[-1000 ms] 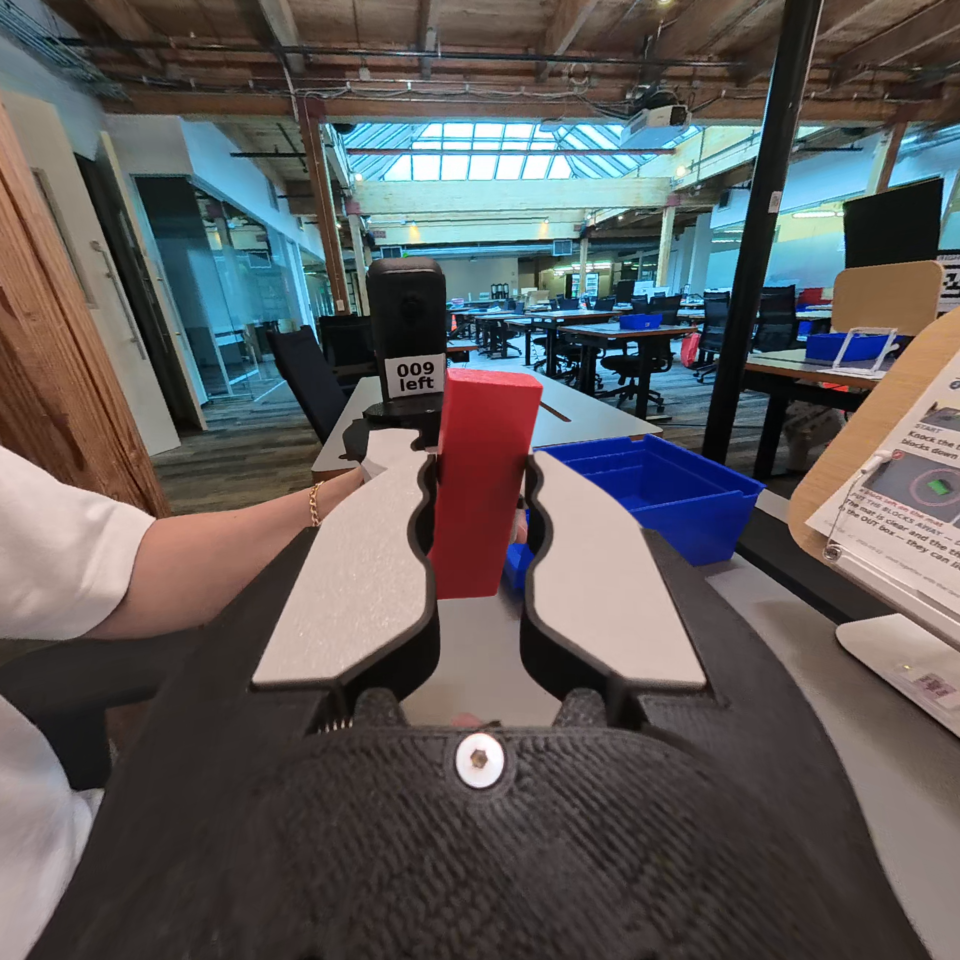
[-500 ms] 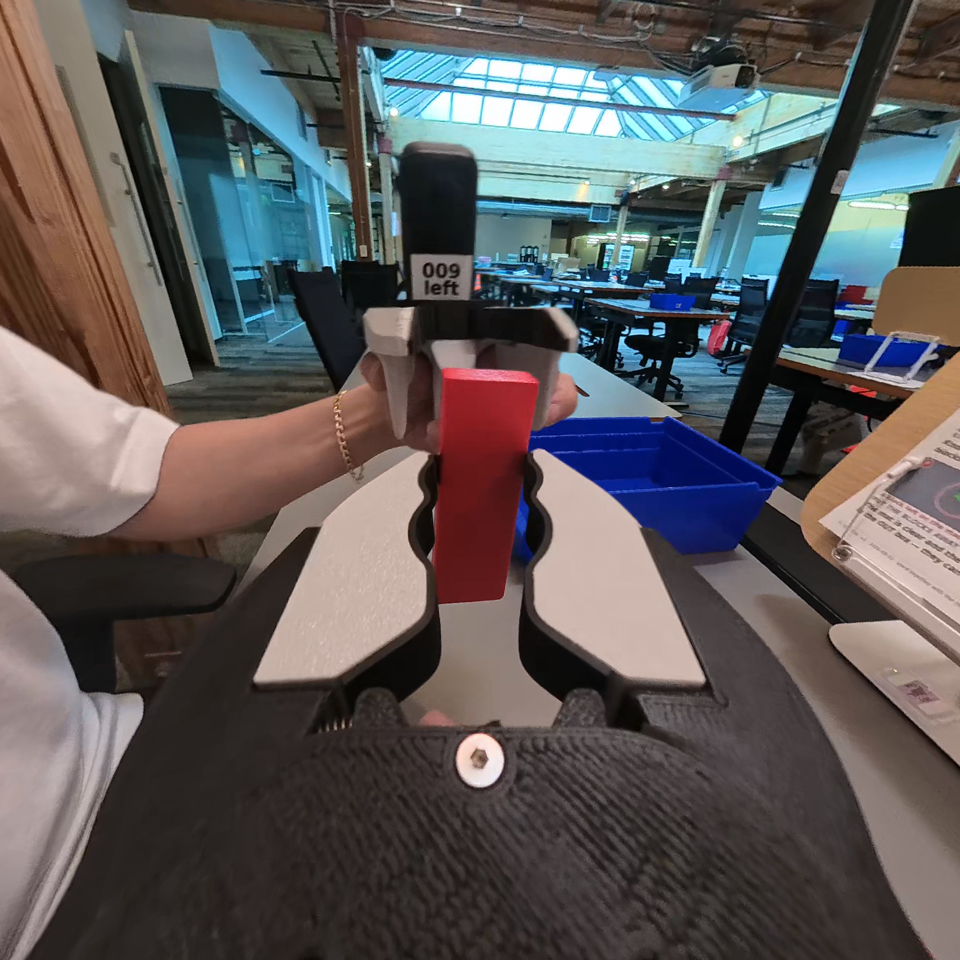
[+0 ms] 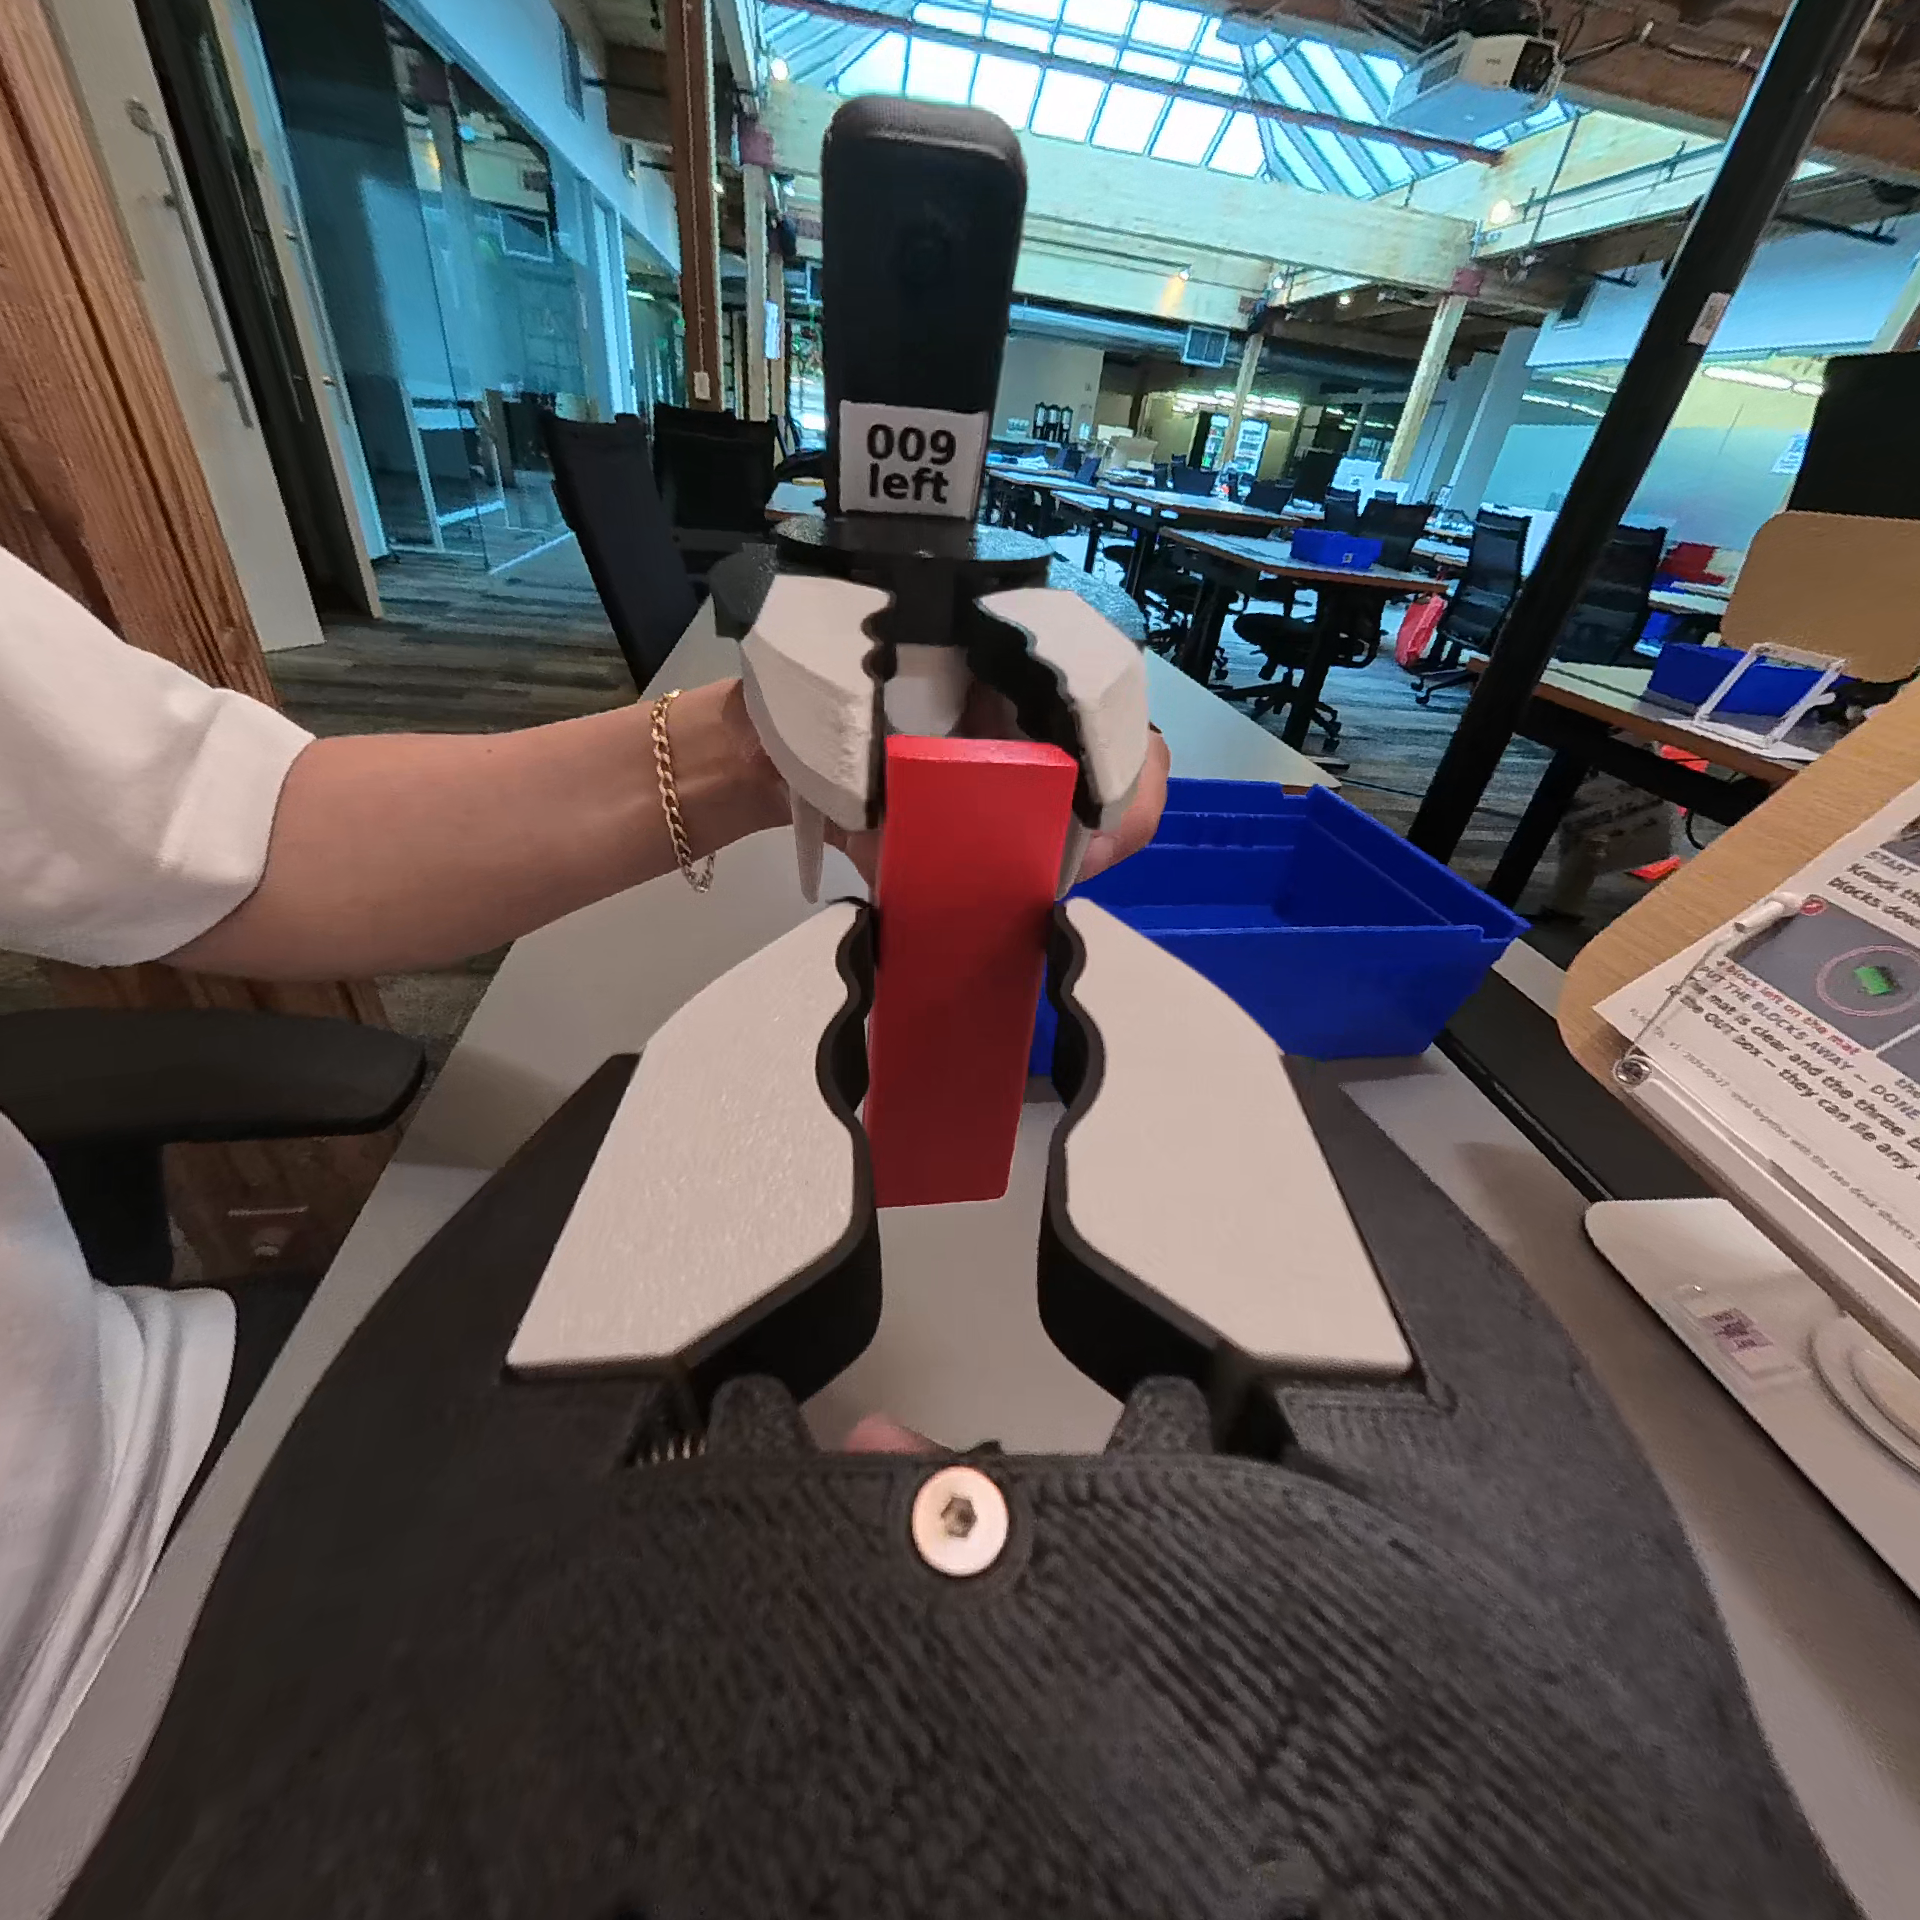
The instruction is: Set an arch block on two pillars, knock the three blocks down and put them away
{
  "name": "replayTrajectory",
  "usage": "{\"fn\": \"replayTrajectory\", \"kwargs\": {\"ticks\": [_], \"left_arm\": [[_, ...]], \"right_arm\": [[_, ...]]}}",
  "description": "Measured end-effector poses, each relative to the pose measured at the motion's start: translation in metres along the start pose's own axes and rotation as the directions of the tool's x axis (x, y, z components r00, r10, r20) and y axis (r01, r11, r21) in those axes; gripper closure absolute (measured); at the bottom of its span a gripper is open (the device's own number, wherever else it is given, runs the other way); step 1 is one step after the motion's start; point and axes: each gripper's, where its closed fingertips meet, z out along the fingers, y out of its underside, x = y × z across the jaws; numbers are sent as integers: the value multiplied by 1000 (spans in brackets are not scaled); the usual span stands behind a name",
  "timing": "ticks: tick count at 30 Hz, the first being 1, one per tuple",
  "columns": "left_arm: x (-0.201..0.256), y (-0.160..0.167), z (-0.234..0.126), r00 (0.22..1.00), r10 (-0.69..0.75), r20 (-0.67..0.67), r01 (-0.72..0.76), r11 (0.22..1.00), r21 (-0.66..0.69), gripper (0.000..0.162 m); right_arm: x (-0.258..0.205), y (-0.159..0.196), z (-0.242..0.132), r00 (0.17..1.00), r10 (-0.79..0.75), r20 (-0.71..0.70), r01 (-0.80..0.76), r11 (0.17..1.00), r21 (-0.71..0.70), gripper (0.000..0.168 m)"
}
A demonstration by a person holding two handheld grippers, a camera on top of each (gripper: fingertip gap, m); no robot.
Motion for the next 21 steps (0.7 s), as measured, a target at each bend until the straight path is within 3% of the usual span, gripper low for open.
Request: {"fn": "replayTrajectory", "kwargs": {"ticks": [8,10,13,21], "left_arm": [[-9,18,7,1000,4,16,-3,995,-98,130],[-18,25,10,998,39,54,-32,993,-114,130],[-30,31,13,996,45,82,-37,994,-102,130],[-83,80,35,992,50,113,-42,996,-73,130]], "right_arm": [[9,19,-4,999,-7,-52,3,997,-75,136],[17,28,-11,993,0,-117,-14,993,-119,121],[28,39,-34,977,1,-215,-39,985,-170,92],[42,40,-103,922,42,-384,-86,991,-99,91]]}}
